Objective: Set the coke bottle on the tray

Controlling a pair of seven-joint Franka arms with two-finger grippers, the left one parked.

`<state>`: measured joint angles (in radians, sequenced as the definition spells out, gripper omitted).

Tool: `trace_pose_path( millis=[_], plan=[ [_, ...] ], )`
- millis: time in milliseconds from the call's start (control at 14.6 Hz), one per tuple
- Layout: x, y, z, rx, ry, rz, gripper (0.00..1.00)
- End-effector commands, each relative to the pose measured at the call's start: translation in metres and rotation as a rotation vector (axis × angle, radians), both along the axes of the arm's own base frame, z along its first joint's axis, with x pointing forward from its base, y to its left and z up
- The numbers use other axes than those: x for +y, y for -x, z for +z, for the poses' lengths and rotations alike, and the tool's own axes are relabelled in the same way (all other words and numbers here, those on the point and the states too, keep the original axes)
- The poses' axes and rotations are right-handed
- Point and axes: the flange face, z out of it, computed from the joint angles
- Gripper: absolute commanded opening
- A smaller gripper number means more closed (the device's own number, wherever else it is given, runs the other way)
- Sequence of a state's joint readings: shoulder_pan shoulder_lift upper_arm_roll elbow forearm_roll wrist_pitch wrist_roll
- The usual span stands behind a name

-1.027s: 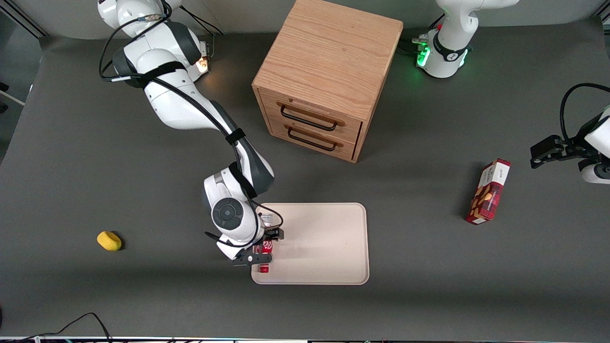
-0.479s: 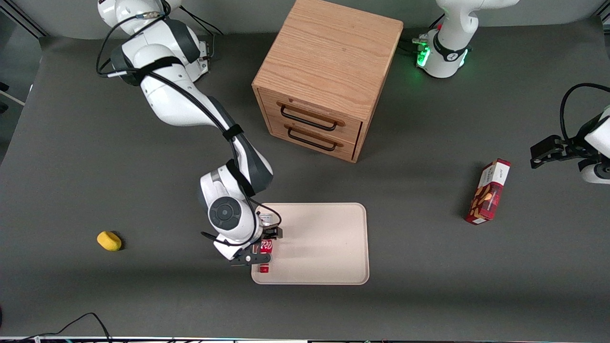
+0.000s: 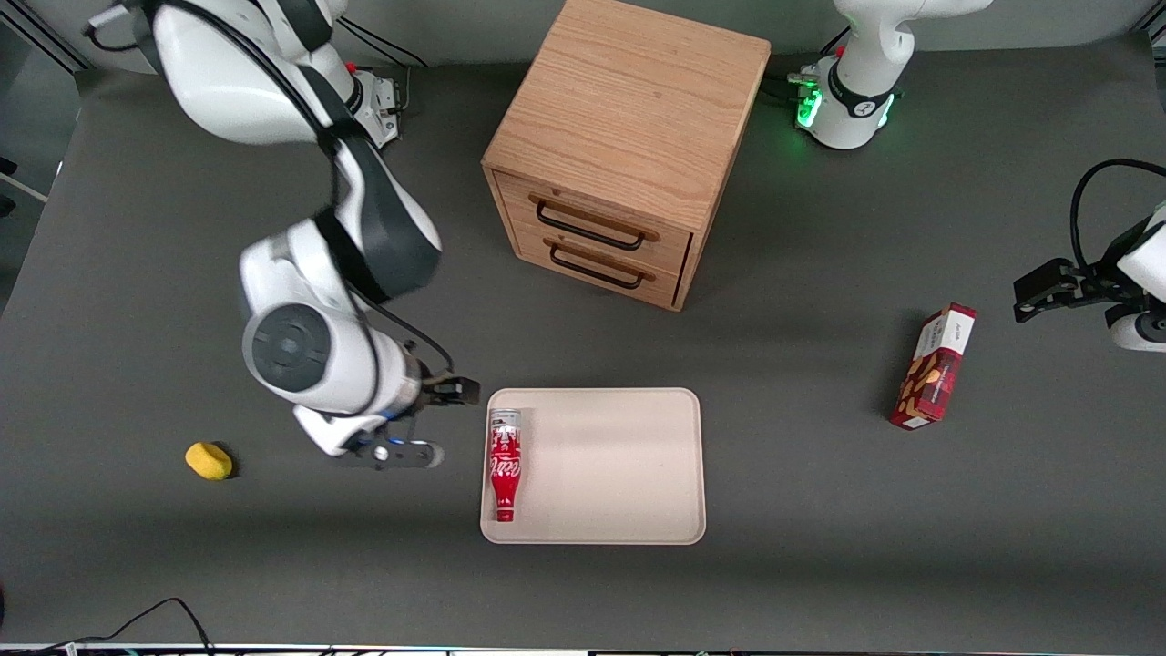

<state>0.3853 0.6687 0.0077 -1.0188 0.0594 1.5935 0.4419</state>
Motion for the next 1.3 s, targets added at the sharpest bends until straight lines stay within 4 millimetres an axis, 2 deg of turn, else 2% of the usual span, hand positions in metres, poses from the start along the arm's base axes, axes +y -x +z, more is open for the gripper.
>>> trace_pose_path(
  millis=[0, 205, 479, 822, 890, 1233],
  plan=[
    [-0.022, 0.04, 0.032, 0.033, -0.006, -0.027, 1.0],
    [-0.048, 0.078, 0.057, 0.048, 0.003, -0.034, 1.0],
    [-0.119, 0.123, 0.087, 0.047, -0.011, 0.016, 1.0],
    [-0.219, 0.147, 0.098, 0.038, -0.024, 0.045, 1.0],
    [-0.231, 0.149, 0.1, 0.034, -0.001, 0.046, 1.0],
    [-0.244, 0.141, 0.106, 0.022, 0.03, -0.001, 1.0]
  ],
)
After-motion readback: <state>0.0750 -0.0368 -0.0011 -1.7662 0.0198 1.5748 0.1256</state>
